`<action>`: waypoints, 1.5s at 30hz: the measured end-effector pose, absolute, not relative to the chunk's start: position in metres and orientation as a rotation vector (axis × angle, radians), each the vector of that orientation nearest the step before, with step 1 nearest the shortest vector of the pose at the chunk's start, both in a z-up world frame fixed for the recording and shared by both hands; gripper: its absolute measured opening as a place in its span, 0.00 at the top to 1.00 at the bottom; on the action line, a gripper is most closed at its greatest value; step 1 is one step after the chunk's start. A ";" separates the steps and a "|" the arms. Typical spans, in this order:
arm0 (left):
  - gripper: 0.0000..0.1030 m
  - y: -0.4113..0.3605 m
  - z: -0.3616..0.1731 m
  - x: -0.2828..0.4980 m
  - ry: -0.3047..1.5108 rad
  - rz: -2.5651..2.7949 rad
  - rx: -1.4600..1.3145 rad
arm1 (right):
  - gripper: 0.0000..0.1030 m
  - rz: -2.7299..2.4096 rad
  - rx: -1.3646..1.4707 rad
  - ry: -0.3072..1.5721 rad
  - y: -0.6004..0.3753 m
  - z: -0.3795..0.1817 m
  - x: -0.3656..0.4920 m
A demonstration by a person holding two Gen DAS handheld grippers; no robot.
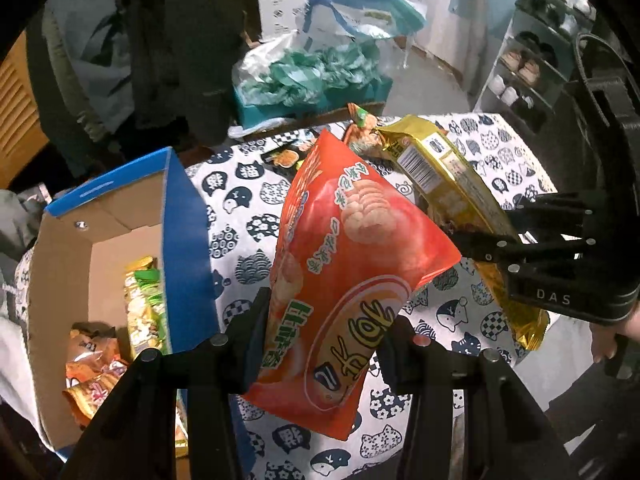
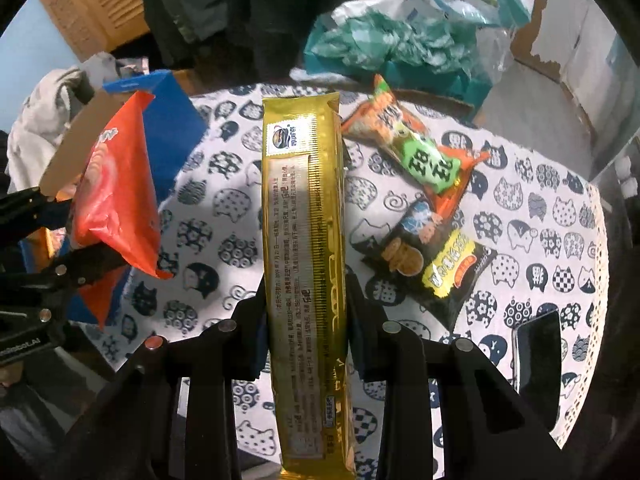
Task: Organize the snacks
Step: 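Carry both packets over the box and open both grippers to drop them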
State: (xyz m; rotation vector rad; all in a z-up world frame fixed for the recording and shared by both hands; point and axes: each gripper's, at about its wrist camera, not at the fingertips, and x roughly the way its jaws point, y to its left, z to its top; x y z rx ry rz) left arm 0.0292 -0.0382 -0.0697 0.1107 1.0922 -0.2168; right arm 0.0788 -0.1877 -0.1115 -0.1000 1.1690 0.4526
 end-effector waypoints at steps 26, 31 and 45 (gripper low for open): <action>0.53 0.031 -0.025 0.014 0.961 -0.095 0.021 | 0.70 0.551 -0.080 1.074 -0.114 -0.061 0.090; 0.53 0.054 -0.025 0.012 0.959 -0.056 -0.014 | 0.70 0.585 -0.086 1.061 -0.090 -0.053 0.091; 0.53 0.130 -0.024 0.000 0.941 0.102 -0.103 | 0.70 0.679 -0.119 1.057 -0.020 -0.044 0.093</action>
